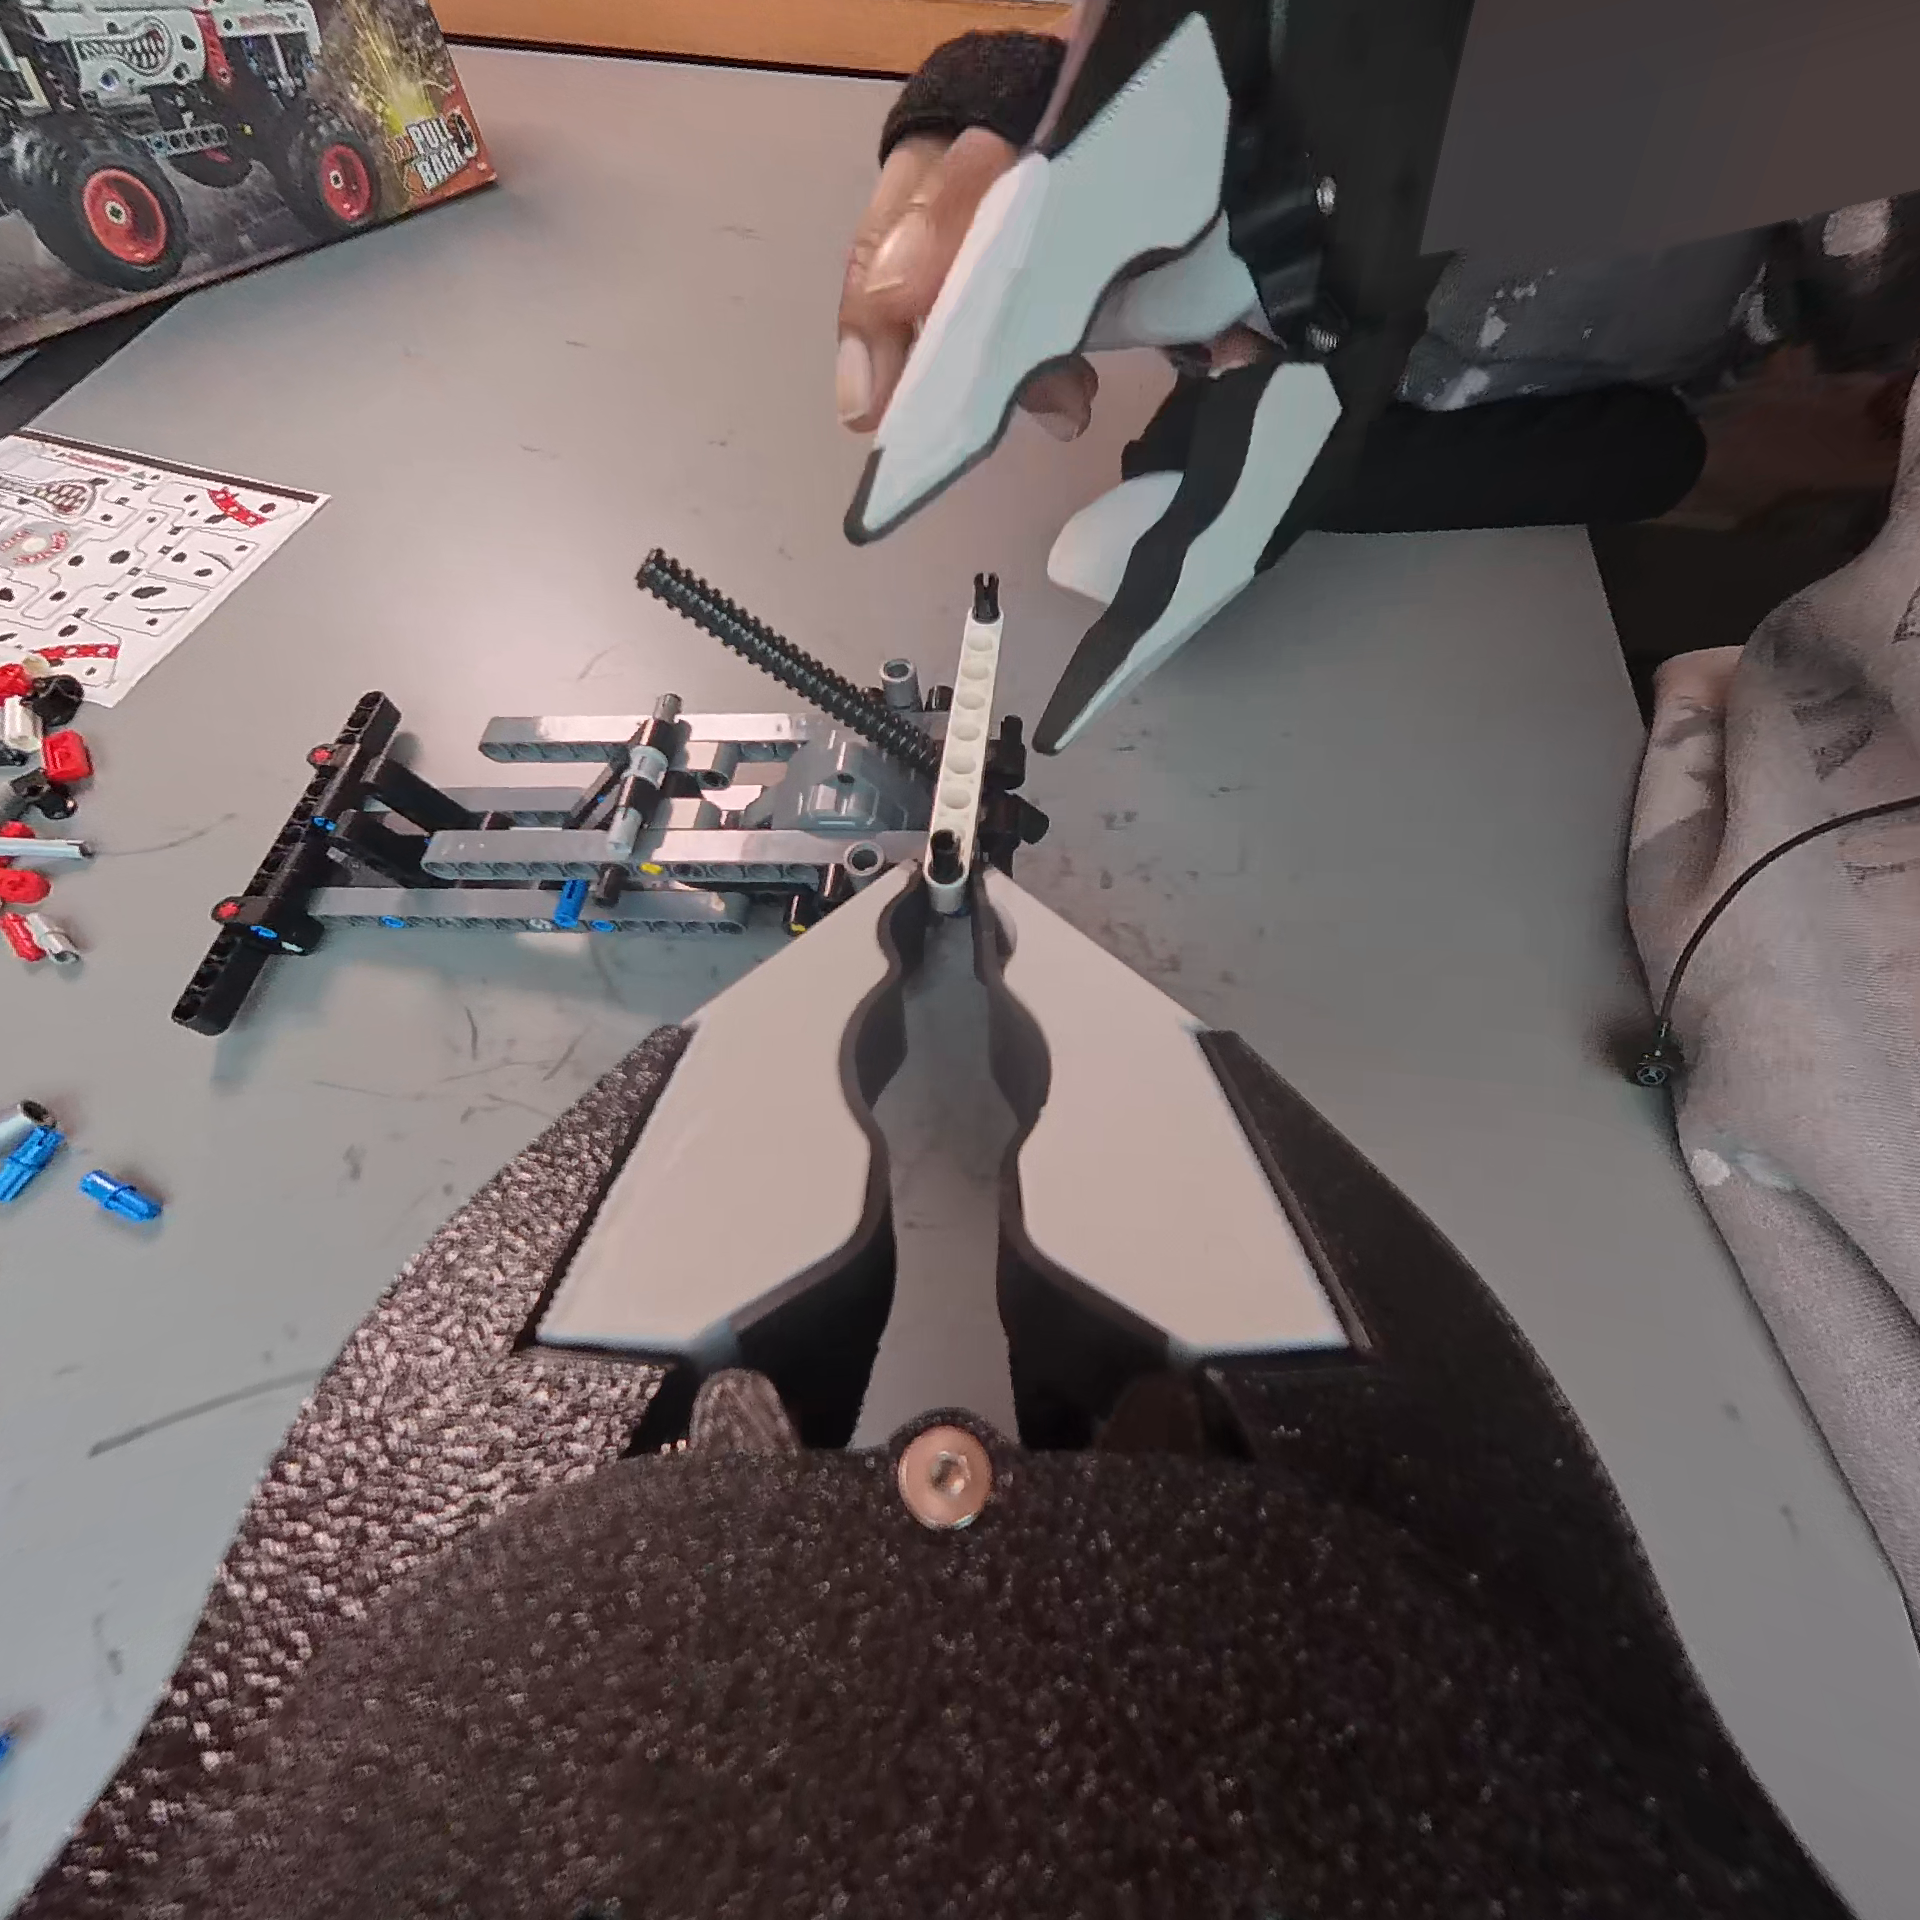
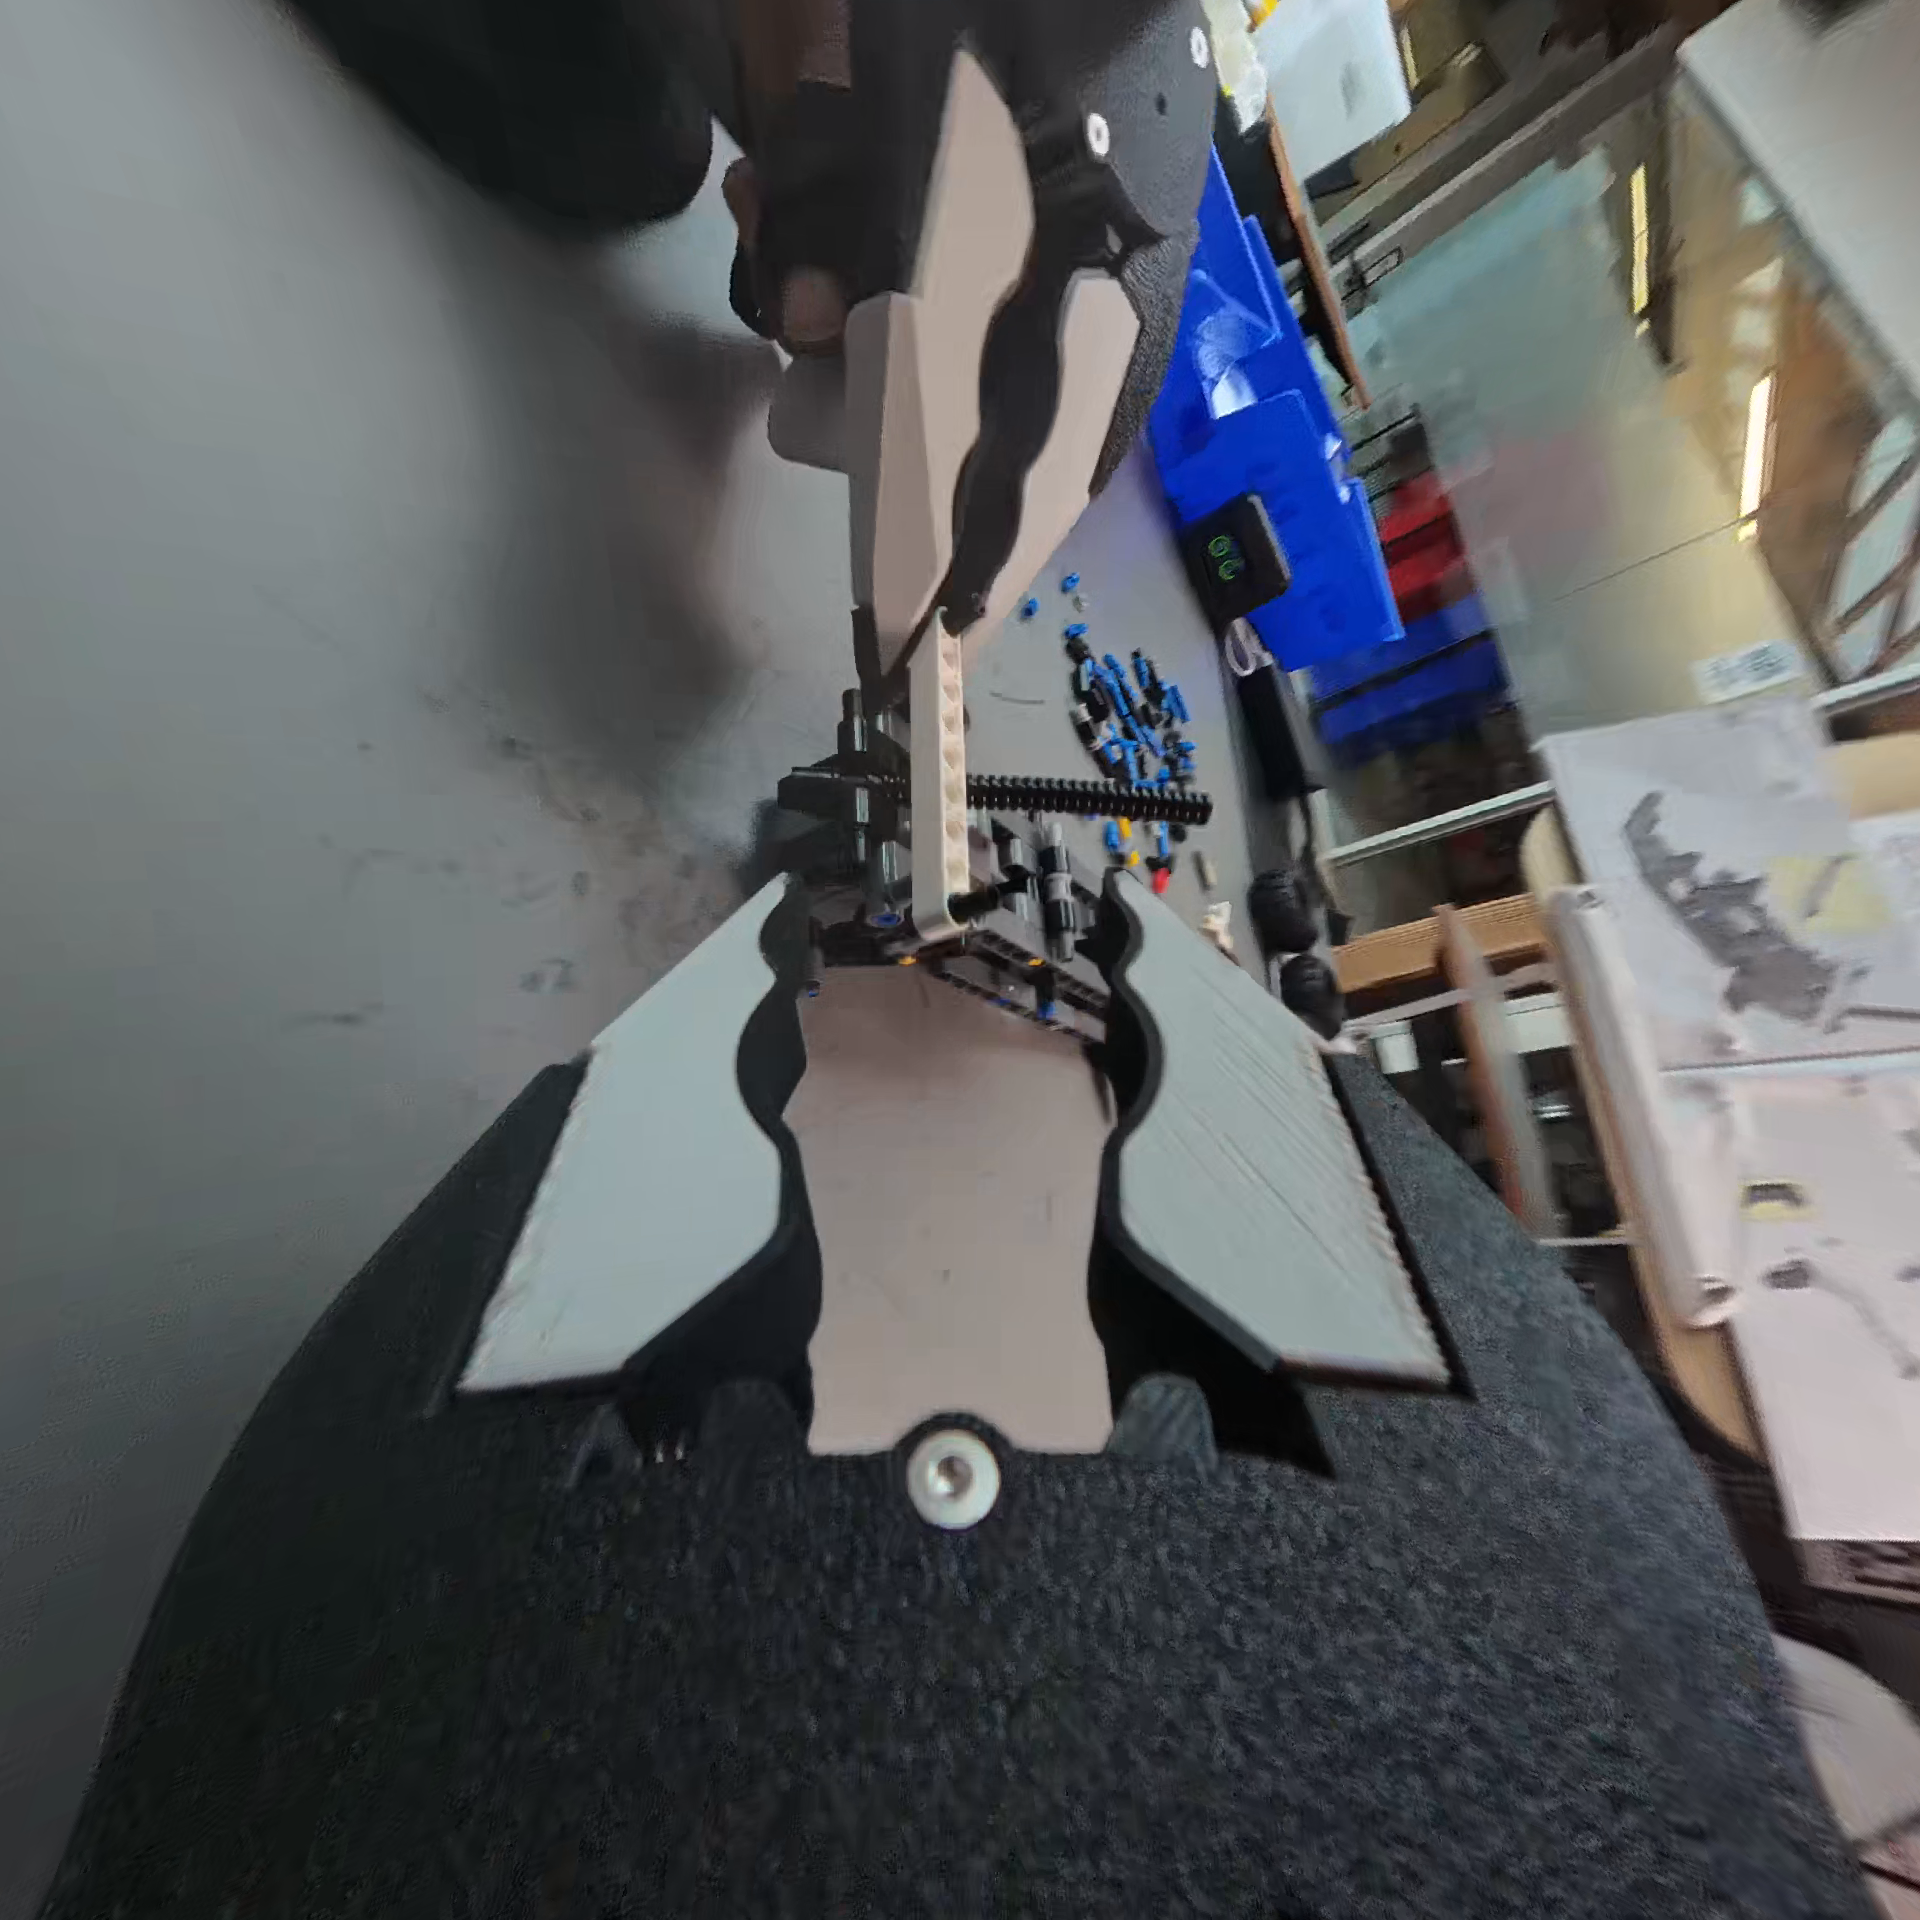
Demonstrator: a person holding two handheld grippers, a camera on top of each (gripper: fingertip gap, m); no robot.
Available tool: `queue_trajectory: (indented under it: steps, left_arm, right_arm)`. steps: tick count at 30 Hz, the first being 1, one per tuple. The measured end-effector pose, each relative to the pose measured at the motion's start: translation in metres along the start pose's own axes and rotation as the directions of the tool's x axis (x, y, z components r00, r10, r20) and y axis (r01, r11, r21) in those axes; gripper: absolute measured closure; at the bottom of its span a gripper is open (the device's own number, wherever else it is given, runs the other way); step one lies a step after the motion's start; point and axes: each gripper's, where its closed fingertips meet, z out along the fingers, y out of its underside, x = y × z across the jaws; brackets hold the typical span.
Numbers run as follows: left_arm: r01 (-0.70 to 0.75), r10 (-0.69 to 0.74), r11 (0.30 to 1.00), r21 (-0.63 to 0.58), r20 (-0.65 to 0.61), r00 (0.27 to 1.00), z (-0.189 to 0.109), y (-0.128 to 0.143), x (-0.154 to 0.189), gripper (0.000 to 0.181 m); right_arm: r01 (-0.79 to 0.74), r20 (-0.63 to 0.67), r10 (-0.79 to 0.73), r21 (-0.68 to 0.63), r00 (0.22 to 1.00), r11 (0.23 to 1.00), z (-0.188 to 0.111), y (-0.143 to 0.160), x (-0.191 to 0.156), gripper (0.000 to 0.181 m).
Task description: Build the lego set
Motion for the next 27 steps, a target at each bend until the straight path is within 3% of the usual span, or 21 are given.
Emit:
queue_trajectory:
  steps: [3, 8, 19, 27]
  left_arm:
    - [-0.002, 0.002, 1.000, -0.005, 0.000, 1.000, 0.000, 0.000, 0.000, 0.172]
    - [-0.002, 0.002, 1.000, -0.016, 0.017, 1.000, -0.001, 0.001, -0.004, 0.173]
    - [0.037, -0.038, 0.999, -0.013, -0.028, 0.999, 0.001, 0.000, -0.004, 0.173]
    - [0.059, -0.059, 0.998, -0.012, -0.035, 0.998, 0.001, 0.000, -0.003, 0.173]
  right_arm:
    - [0.209, -0.073, -0.211, -0.041, 0.975, 0.977, 0.011, -0.001, -0.011, 0.126]
    - [0.390, -0.122, -0.401, -0.103, 0.908, 0.915, 0.020, 0.003, -0.017, 0.139]
    - [0.419, -0.047, -0.429, -0.143, 0.902, 0.897, 0.018, 0.009, -0.010, 0.143]
    - [0.467, -0.125, -0.491, -0.178, 0.862, 0.866, 0.022, 0.009, -0.005, 0.155]
